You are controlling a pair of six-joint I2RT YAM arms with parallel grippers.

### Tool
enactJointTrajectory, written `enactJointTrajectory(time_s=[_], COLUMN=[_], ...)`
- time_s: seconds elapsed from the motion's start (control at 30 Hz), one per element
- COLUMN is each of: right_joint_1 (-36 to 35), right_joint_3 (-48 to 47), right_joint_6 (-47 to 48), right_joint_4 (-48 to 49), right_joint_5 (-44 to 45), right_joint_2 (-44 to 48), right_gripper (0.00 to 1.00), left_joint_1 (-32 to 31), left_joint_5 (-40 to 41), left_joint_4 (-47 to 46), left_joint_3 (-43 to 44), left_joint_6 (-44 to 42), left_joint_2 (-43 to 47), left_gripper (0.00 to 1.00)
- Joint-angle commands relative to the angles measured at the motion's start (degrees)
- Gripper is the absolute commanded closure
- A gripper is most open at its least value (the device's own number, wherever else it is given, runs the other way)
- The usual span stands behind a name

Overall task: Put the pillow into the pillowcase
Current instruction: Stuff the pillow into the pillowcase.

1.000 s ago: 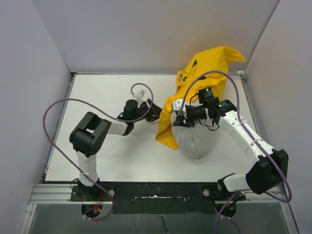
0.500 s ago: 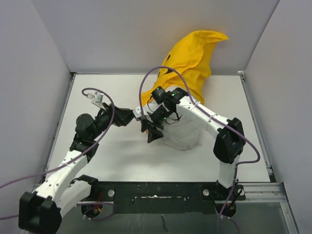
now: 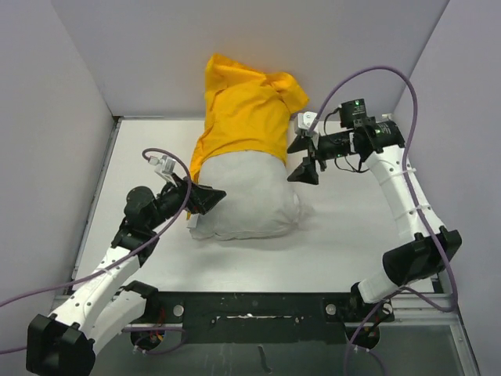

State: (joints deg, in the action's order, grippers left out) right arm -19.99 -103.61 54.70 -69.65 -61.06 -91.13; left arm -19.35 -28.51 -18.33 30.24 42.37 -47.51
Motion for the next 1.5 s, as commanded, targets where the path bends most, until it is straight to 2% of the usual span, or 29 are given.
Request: enactJointTrajectory(time_s=[0.0,0.1,0.2,0.3,0.53,0.73,0.83,0.93,1.0,1.1,1.3,1.4,1.47], right_joint_1=[2.3,-2.6,-8.0,-10.3,-11.6,-13.4,-14.4,-15.4,-16.4,-17.1,-16.0,-15.7,-14.0], right_joint_3=[10.8,13.5,13.4,8.4,-1.0,-1.0,-0.6,-0.3,0.1,-0.3,1.0,5.1,9.5], right_joint_6=[-14.4,-11.1,-9.0,-10.3,-10.0,-7.0,-5.8,-5.6,-5.3,-4.9,1.4,3.8,3.3], right_joint_4=[21.5,25.5,29.4,29.6,31.0,35.8,38.5,38.4,36.7,30.8,11.4,5.9,5.9], right_joint_5=[15.0,25.6,32.1,33.4,40.7,53.4,59.1,60.1,58.8,51.4,13.1,2.3,-1.5], right_joint_2=[2.0,1.7,0.4,-3.6,-13.6,-18.9,-20.3,-19.8,-18.5,-15.3,-5.7,-1.2,2.3], right_gripper=[0.21,0.27,0.34,0.44,0.44,0.51,0.63,0.88,1.00,1.00,1.00,1.00,1.00], left_joint_1=[-3.8,-7.3,-8.0,-7.5,-6.4,-6.2,-6.1,-5.8,-5.2,-4.5,-4.3,-6.8,-11.4], left_joint_5=[3.2,8.8,13.0,14.9,13.7,14.6,14.4,13.9,13.6,12.1,4.6,-0.4,-0.7], left_joint_4=[1.6,10.0,14.3,15.2,18.2,16.4,14.8,11.2,6.2,-2.7,-16.4,-21.6,-23.3], left_joint_3=[2.1,5.6,6.5,6.1,7.7,4.5,3.7,3.3,3.0,3.3,5.1,4.5,3.6], left_joint_6=[-5.2,-10.7,-13.0,-14.7,-15.5,-14.0,-13.6,-13.8,-14.1,-14.7,-16.0,-17.3,-20.0], left_joint_2=[-4.2,-6.7,-7.6,-8.1,-11.4,-10.0,-11.4,-15.0,-18.2,-23.2,-28.3,-28.0,-27.4], left_gripper=[0.32,0.42,0.45,0.44,0.39,0.34,0.33,0.34,0.36,0.46,0.84,0.94,0.95])
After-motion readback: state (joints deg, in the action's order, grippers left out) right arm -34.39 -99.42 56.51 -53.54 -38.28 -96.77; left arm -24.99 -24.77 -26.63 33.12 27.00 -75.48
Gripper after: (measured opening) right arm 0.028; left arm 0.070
